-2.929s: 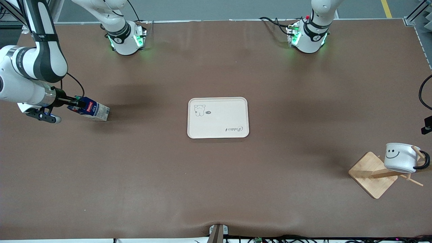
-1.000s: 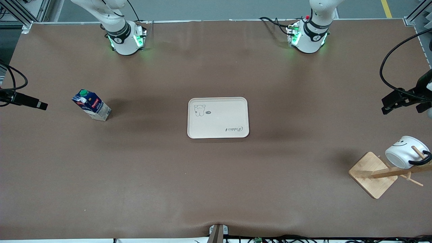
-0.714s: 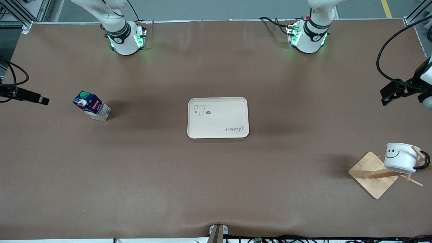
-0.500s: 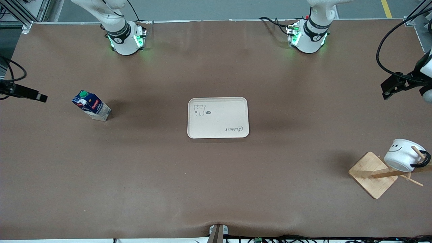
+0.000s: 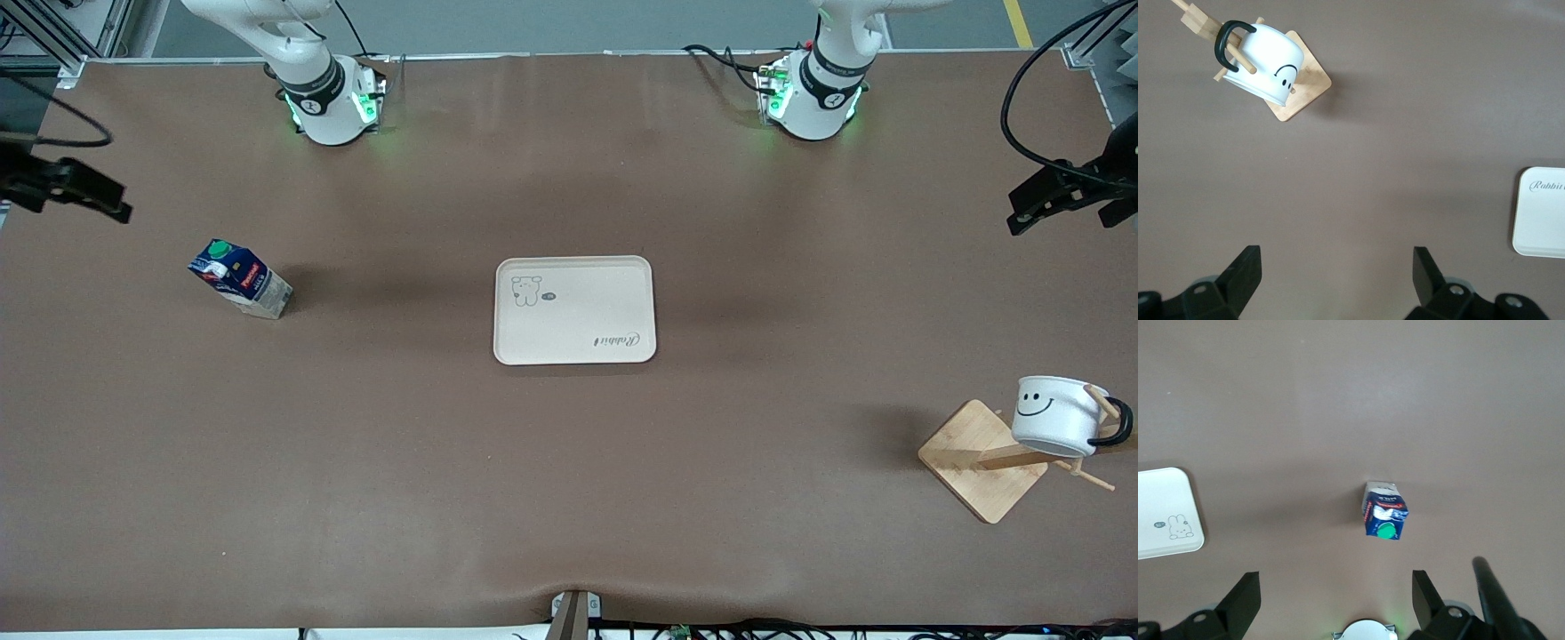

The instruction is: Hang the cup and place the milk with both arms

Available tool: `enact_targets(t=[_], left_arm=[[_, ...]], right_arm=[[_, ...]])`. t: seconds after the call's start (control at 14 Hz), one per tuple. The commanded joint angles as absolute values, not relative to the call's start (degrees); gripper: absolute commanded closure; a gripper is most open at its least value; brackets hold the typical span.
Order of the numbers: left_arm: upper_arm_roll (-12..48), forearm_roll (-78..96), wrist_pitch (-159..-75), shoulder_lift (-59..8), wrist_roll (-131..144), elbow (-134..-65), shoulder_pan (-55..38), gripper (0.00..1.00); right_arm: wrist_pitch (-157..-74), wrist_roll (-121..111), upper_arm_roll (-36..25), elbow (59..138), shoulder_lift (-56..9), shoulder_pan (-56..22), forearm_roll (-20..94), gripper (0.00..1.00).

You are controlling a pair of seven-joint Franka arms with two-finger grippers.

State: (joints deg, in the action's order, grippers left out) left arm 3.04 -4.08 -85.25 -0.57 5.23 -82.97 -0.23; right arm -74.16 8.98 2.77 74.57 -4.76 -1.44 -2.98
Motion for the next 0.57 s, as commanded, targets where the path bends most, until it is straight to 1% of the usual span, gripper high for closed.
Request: enact_targets(t=[0.0, 0.14, 0.29, 0.5], left_arm=[[1.41, -3.25, -85.34, 2.11, 5.54, -85.78, -1.93, 0.0], [1.58, -3.25, -85.43, 2.11, 5.62, -85.78, -1.58, 0.0], [1.58, -3.16, -85.34, 1.93, 5.54, -85.78, -1.49, 0.0], [1.58, -3.16, -85.08, 1.85, 5.36, -85.87, -1.41, 0.0]], right_arm=[[-78.21, 8.17, 2.2, 82.34, 0.61, -0.09, -2.2, 0.0], [-78.57, 6.08, 2.11, 83.32, 0.97, 2.27, 0.07, 0.0], [-78.66, -1.11, 1.85, 83.32, 1.05, 4.47, 2.46, 0.0], [-78.57, -1.75, 1.93, 83.23, 1.14, 4.39, 1.85, 0.0]])
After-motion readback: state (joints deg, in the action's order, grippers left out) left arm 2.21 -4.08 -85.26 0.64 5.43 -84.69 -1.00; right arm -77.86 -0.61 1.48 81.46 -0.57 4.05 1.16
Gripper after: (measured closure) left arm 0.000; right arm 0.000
